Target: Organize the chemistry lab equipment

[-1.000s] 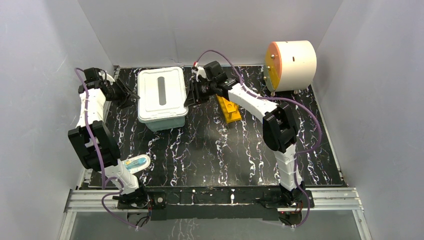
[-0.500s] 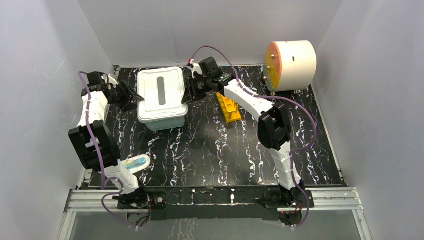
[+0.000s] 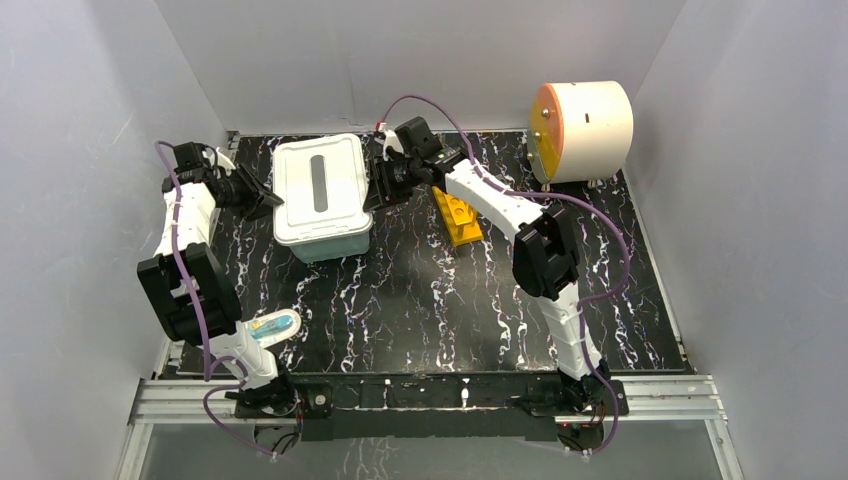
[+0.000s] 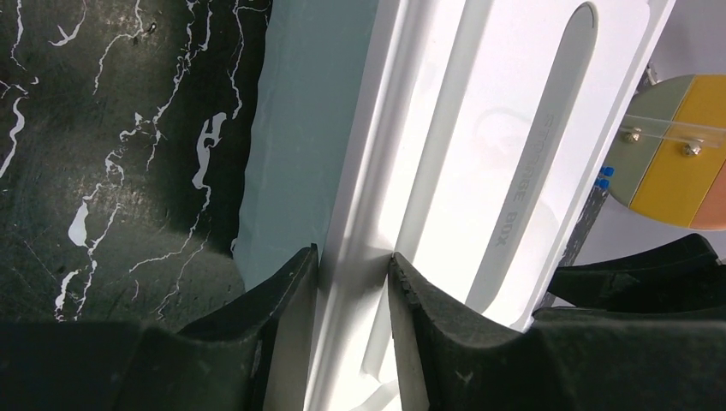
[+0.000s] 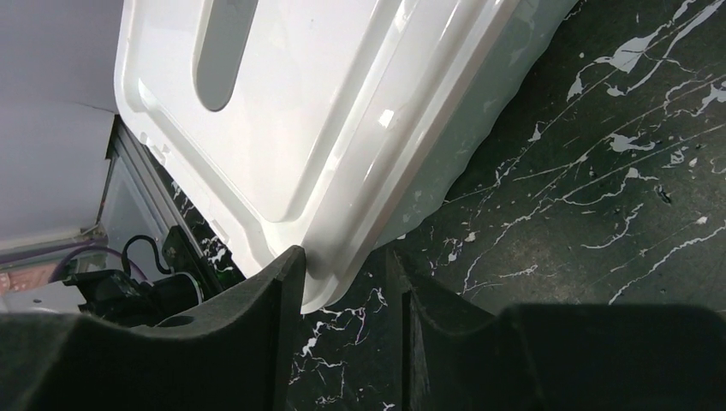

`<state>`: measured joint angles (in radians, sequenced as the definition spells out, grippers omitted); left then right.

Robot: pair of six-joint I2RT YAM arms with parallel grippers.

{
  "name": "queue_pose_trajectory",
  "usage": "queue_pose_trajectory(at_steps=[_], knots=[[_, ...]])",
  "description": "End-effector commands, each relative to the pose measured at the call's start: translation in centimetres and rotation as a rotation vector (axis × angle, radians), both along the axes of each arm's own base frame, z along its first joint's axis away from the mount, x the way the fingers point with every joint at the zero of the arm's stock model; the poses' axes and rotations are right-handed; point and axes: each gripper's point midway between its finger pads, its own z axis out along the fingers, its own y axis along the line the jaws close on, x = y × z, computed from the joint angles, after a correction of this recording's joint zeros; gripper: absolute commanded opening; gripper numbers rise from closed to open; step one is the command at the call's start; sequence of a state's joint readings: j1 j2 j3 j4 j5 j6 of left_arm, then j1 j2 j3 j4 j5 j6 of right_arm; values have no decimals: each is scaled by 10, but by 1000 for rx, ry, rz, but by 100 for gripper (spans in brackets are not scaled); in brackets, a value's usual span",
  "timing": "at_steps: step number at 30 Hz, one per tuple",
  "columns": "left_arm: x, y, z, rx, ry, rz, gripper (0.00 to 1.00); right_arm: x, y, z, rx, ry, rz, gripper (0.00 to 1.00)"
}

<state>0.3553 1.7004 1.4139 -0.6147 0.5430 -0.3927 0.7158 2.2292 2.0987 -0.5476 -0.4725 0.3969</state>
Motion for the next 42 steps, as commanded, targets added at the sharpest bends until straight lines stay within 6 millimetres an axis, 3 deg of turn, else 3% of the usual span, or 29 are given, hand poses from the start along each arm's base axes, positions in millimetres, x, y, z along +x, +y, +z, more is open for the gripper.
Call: queue_pose_trajectory(at_steps=[1, 5, 9, 12, 18, 21, 24, 27, 29, 33, 39, 42], knots=[[-13, 7, 2, 49, 34, 22, 36, 14, -8, 7, -59, -50, -97, 48], [-15, 10, 0, 58, 49, 45, 45, 26, -21, -9, -152, -58, -182, 48], [-16, 13, -4, 68, 70, 57, 46, 26, -30, -28, -220, -19, -220, 48], [-14, 15, -1, 78, 64, 58, 46, 26, -32, -26, -237, -9, -227, 48], [-6, 19, 44, 142, -59, 35, 55, 35, -24, 34, -113, -129, -233, 51], [-5, 15, 68, 142, -131, 24, 65, 35, -25, 69, -47, -194, -242, 55], [-7, 9, 93, 146, -222, 11, 81, 33, -38, 89, -29, -252, -272, 57], [-17, 4, 112, 166, -283, -2, 86, 26, -62, 106, -40, -334, -320, 60], [-26, -2, 119, 173, -316, -3, 98, 22, -83, 110, -68, -382, -371, 62], [-45, -22, 127, 180, -354, -25, 98, 8, -133, 121, -139, -474, -478, 69], [-70, -70, 142, 141, -433, -158, 98, -29, -220, 137, -258, -569, -653, 98], [-83, -89, 148, 87, -497, -221, 98, -51, -259, 143, -301, -599, -732, 99]])
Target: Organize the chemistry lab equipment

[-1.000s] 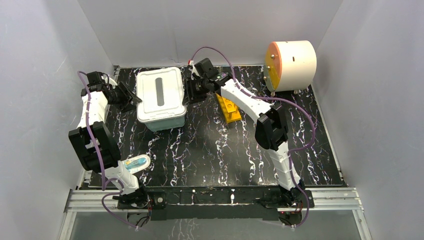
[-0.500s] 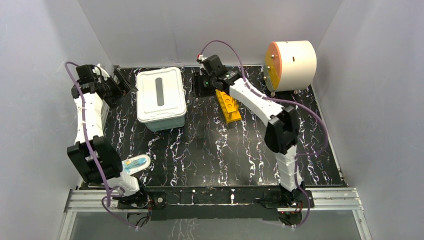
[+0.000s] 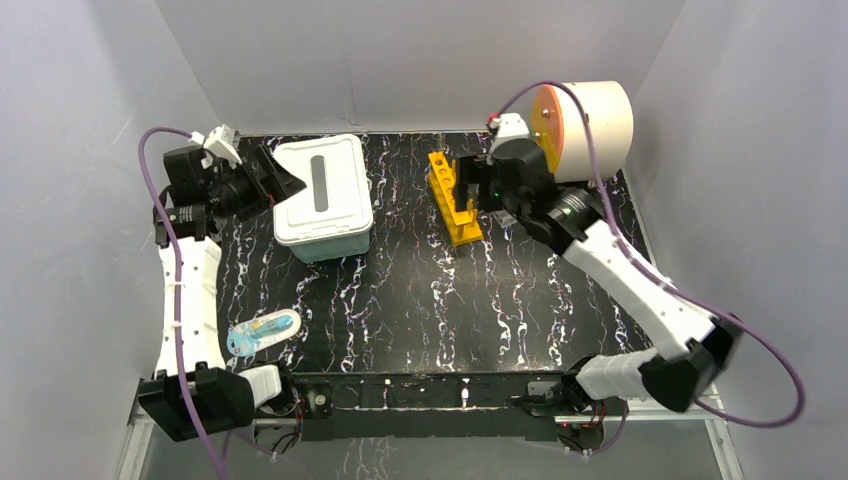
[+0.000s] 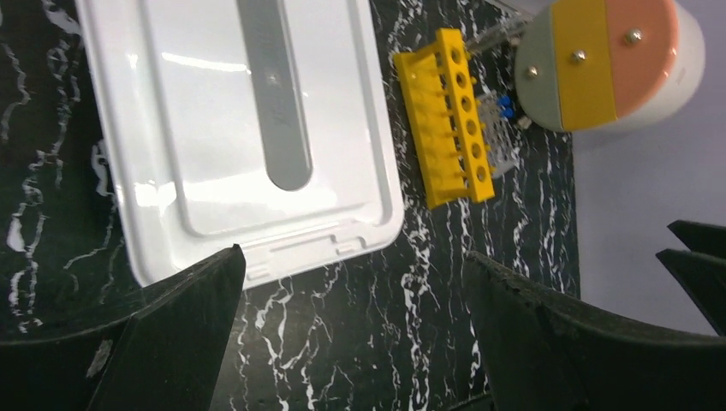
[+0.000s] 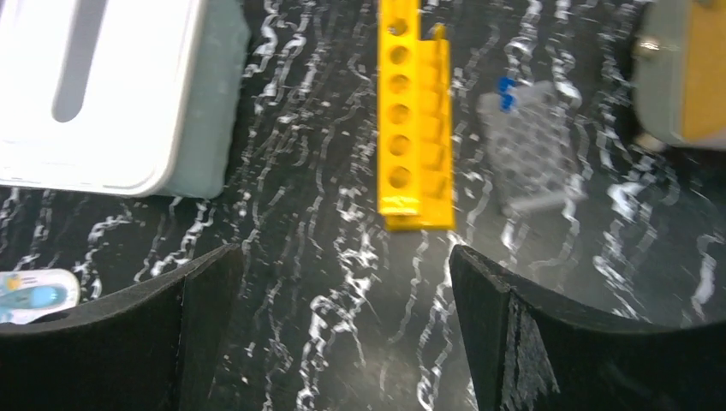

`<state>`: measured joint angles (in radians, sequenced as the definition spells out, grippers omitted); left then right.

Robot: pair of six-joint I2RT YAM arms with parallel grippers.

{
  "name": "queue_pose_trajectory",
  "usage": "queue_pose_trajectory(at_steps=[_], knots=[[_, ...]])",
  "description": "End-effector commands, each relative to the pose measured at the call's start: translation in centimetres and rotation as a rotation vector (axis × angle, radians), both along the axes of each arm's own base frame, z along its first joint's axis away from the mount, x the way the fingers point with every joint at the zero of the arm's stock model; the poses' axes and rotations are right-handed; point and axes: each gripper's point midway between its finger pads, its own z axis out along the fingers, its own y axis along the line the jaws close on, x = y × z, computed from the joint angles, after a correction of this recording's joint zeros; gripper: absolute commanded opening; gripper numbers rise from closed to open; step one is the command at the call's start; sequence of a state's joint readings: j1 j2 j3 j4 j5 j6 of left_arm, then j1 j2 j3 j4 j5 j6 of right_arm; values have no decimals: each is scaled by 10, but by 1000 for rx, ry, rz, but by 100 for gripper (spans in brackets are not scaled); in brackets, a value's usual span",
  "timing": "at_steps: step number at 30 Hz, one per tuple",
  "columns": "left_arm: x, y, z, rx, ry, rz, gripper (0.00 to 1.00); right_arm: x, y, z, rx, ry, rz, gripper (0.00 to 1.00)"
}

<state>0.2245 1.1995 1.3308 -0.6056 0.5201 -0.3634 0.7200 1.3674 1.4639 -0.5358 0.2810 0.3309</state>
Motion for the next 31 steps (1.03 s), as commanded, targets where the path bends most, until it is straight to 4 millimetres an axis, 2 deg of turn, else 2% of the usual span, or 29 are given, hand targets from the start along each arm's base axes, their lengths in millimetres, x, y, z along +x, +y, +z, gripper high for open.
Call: queue_pose_trajectory(at_steps=[1, 4, 8, 11, 14, 17, 22, 31], knots=[[-20, -30, 13, -78, -89, -116, 98, -18, -70, 19, -70, -104, -200, 99], [-27, -36, 5, -138, -90, -96, 98, -38, -106, 23, -40, -99, -332, 98], [-36, -37, -4, -168, -70, -42, 98, -59, -137, 20, -66, -73, -424, 99], [-47, -35, -3, -157, -60, 11, 98, -71, -155, 30, -36, -121, -458, 99], [-65, -38, 18, -148, -117, 24, 98, -82, -163, 44, 5, -155, -441, 99], [-90, -35, 36, -84, -176, 37, 98, -92, -172, 46, 7, -162, -446, 99], [-122, -29, 41, -15, -139, 71, 98, -104, -174, 42, 34, -155, -404, 98], [-131, -27, 55, 10, -137, 81, 98, -112, -173, 41, 63, -159, -374, 99]])
